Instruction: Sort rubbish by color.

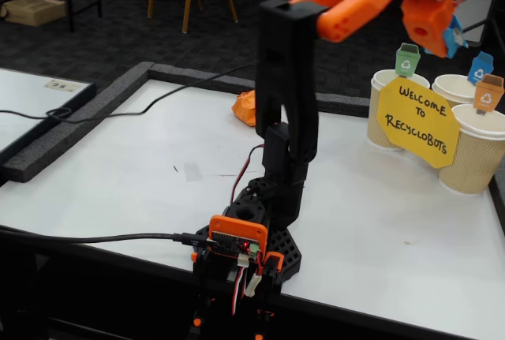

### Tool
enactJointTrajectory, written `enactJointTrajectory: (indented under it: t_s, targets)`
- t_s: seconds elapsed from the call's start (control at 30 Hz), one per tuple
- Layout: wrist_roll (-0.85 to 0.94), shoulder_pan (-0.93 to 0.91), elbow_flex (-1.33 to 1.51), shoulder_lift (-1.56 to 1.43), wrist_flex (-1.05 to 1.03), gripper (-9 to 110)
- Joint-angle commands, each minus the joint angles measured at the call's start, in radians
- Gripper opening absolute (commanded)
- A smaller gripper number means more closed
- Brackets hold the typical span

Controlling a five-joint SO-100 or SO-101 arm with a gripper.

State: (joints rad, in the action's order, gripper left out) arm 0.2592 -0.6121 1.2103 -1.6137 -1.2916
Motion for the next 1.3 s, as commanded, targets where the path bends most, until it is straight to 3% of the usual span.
enactJointTrajectory:
  t_s: [0.0, 1.27]
  targets:
    - [0.021, -0.023, -0.282, 0.092, 0.041, 0]
    - [0.071, 0.040, -0.819, 0.672, 0.172, 1]
